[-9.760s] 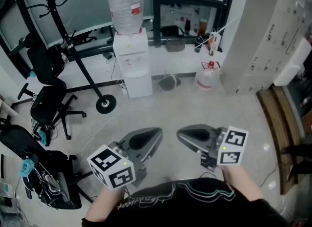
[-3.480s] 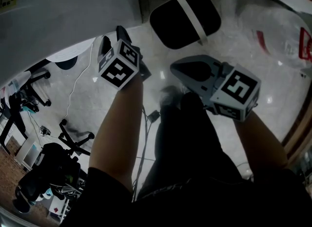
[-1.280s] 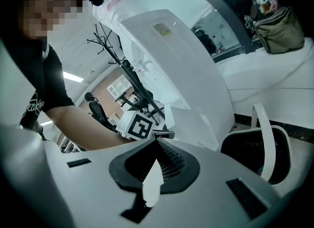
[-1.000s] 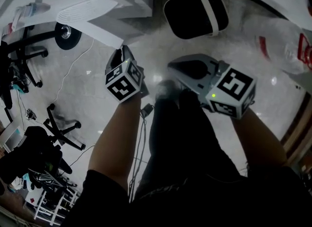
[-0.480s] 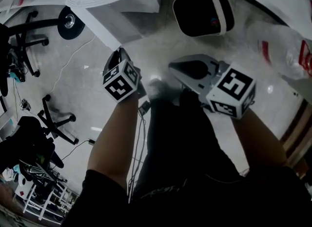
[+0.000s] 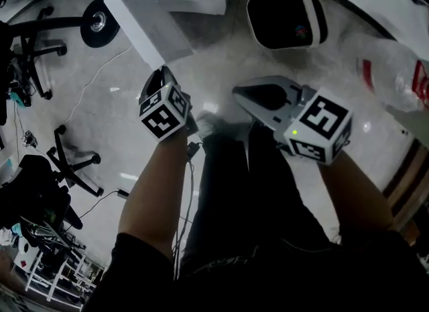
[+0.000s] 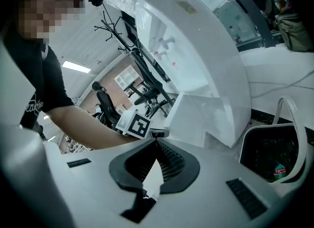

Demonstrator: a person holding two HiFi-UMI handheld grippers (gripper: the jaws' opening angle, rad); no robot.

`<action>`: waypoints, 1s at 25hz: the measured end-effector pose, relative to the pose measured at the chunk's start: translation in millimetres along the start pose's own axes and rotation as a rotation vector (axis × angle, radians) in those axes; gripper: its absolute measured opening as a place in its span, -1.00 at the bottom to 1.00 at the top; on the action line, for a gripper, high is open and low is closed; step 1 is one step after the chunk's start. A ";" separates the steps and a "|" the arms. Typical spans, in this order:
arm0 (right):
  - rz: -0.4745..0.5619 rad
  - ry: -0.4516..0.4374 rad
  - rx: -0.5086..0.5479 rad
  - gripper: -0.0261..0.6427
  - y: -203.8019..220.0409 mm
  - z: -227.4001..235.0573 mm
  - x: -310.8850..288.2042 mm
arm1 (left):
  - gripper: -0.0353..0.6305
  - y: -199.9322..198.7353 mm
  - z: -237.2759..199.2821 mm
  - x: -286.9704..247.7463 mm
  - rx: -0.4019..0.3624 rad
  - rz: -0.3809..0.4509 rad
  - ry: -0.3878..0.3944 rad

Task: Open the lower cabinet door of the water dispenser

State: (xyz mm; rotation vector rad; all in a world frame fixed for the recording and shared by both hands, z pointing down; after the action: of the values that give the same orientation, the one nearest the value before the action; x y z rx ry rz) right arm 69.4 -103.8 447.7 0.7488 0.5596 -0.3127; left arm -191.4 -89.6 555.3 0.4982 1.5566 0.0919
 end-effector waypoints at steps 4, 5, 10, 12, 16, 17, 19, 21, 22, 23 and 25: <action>0.003 0.005 0.013 -0.89 -3.0 -8.4 -8.8 | -0.72 1.7 -13.8 1.9 0.001 -0.006 -0.003; 0.002 0.007 0.016 -0.89 -3.3 -10.5 -11.3 | -0.73 2.2 -17.2 2.4 0.001 -0.008 -0.003; -0.002 0.010 0.009 -0.89 -8.7 -20.3 -25.2 | -0.74 3.3 -34.5 3.5 -0.001 -0.011 -0.002; -0.005 0.008 0.002 -0.89 -10.5 -24.1 -31.4 | -0.74 4.3 -42.5 3.5 0.001 -0.012 -0.009; -0.005 -0.002 0.015 -0.89 -16.5 -30.5 -43.9 | -0.77 4.6 -60.8 3.4 0.023 -0.019 -0.029; -0.009 -0.004 0.019 -0.89 -18.4 -32.1 -46.9 | -0.78 4.0 -65.7 3.4 0.028 -0.021 -0.033; -0.024 -0.004 0.018 -0.89 -22.4 -36.2 -52.8 | -0.79 2.7 -75.2 3.6 0.030 -0.024 -0.042; -0.039 -0.004 0.017 -0.89 -25.8 -40.7 -58.3 | -0.81 1.9 -84.6 4.3 0.036 -0.024 -0.050; -0.044 -0.005 0.020 -0.89 -27.5 -42.7 -60.9 | -0.82 1.4 -88.9 4.8 0.042 -0.025 -0.053; -0.046 -0.006 0.025 -0.89 -29.3 -44.3 -63.2 | -0.82 0.6 -92.6 5.1 0.048 -0.026 -0.054; -0.050 -0.007 0.031 -0.89 -33.3 -47.4 -67.7 | -0.82 -0.8 -98.9 5.0 0.055 -0.030 -0.053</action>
State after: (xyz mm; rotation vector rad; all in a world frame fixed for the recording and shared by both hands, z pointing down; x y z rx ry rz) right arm -18.0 -88.3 440.3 0.7641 0.5684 -0.3712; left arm -287.1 -64.1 556.5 0.5168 1.5175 0.0129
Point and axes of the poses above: the fingertips, and each gripper's own axes: x backward along the fingers, z to its right, y out of its underside, the point moved 10 cm from there along x, backward along the fingers, and after that the axes turned 12 degrees about -z, right-handed, at the moved point
